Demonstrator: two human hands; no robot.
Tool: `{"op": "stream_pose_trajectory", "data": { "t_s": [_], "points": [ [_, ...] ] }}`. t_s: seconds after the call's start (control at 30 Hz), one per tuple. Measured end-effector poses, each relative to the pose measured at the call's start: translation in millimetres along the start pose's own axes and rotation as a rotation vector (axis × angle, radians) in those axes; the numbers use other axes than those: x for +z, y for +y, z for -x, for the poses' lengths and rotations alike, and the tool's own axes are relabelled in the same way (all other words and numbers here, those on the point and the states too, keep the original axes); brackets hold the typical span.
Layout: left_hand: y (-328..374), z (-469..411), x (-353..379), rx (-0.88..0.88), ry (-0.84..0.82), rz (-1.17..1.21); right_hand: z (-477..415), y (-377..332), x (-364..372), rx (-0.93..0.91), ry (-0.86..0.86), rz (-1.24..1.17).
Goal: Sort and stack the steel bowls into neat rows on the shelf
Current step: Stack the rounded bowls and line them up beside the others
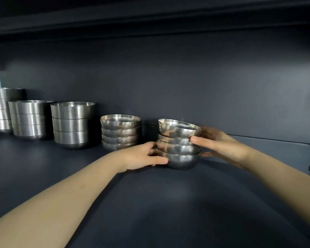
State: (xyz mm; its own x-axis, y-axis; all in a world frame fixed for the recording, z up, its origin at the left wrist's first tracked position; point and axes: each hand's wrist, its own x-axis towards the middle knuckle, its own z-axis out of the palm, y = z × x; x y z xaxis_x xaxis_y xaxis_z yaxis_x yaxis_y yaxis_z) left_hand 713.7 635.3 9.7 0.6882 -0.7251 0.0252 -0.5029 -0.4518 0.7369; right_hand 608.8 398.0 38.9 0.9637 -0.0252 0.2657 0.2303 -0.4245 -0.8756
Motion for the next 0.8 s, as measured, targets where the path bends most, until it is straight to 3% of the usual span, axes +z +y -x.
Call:
{"op": "stream_pose_trajectory", "data": {
  "t_s": [0.43, 0.8],
  "points": [
    [0.6, 4.2, 0.7, 0.072, -0.026, -0.02, 5.9, 2.6, 4.8, 0.007, -0.004, -0.062],
    [-2.2, 2.0, 0.8, 0.103, -0.022, -0.021, 6.2, -12.6, -0.8, 0.034, -0.031, 0.037]
  ]
}}
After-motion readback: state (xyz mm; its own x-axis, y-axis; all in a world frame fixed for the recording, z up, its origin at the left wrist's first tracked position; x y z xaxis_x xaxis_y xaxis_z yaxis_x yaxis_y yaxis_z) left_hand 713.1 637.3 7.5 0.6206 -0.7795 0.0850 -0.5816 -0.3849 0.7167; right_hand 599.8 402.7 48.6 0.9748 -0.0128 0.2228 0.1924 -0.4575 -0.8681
